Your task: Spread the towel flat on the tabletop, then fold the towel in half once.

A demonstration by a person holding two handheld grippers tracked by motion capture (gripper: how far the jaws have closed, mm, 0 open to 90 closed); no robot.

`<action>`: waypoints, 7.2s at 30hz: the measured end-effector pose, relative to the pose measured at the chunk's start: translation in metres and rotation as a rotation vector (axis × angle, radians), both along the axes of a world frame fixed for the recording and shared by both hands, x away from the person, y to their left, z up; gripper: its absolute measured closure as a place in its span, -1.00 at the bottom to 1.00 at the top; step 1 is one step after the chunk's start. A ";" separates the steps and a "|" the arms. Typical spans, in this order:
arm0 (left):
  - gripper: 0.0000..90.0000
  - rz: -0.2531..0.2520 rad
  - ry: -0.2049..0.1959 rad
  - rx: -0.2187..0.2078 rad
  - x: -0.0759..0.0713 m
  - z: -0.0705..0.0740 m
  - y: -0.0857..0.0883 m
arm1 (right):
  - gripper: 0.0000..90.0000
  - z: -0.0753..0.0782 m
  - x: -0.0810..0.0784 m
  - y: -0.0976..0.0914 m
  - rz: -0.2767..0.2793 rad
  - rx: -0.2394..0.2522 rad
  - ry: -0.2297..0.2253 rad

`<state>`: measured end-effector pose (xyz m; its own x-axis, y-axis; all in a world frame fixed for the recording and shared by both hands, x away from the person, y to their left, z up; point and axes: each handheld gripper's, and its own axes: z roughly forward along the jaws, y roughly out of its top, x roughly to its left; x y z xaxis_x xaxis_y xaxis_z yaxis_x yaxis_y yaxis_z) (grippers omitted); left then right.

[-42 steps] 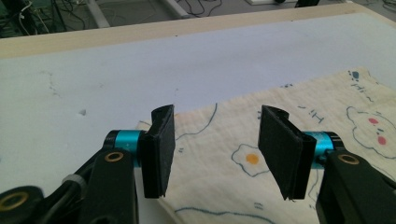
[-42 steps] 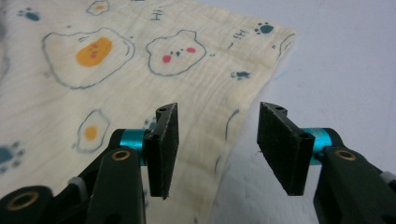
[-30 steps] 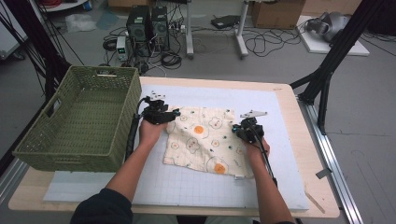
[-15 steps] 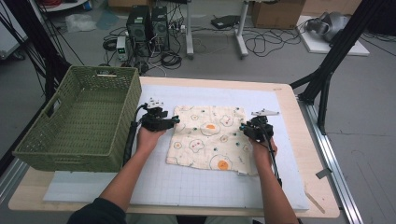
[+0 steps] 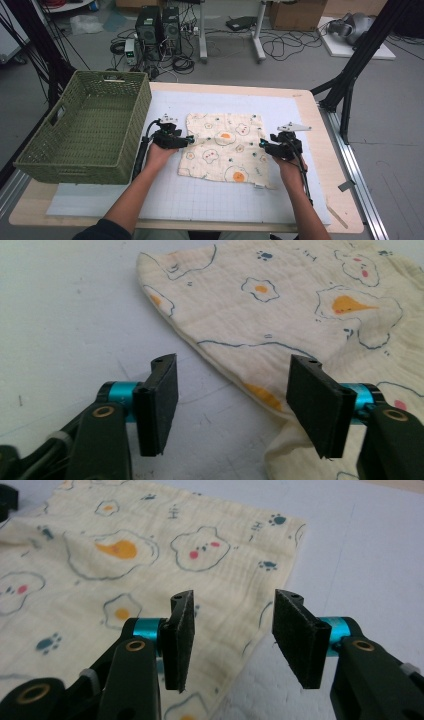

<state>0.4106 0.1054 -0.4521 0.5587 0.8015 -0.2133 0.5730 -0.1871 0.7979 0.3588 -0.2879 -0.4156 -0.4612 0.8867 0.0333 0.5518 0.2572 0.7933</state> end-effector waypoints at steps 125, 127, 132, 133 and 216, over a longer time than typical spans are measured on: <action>0.24 -0.029 -0.098 -0.028 -0.101 0.006 0.054 | 0.36 -0.021 -0.089 0.023 0.271 -0.031 0.077; 0.29 -0.017 -0.129 -0.025 -0.097 0.006 0.053 | 0.38 -0.024 -0.083 0.025 0.261 -0.049 0.072; 0.39 -0.019 -0.132 0.002 -0.090 0.004 0.048 | 0.86 -0.028 -0.075 0.025 0.273 -0.054 0.113; 0.39 -0.009 -0.129 0.002 -0.090 0.005 0.047 | 0.92 -0.026 -0.077 0.026 0.277 -0.065 0.125; -0.40 0.062 -0.127 -0.093 -0.024 0.035 0.001 | -0.73 -0.011 -0.070 -0.020 0.089 0.038 -0.070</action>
<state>0.3871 0.1065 -0.4176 0.5356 0.8156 -0.2189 0.4748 -0.0765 0.8768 0.2885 -0.3076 -0.4261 -0.5406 0.8407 0.0310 0.4713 0.2721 0.8389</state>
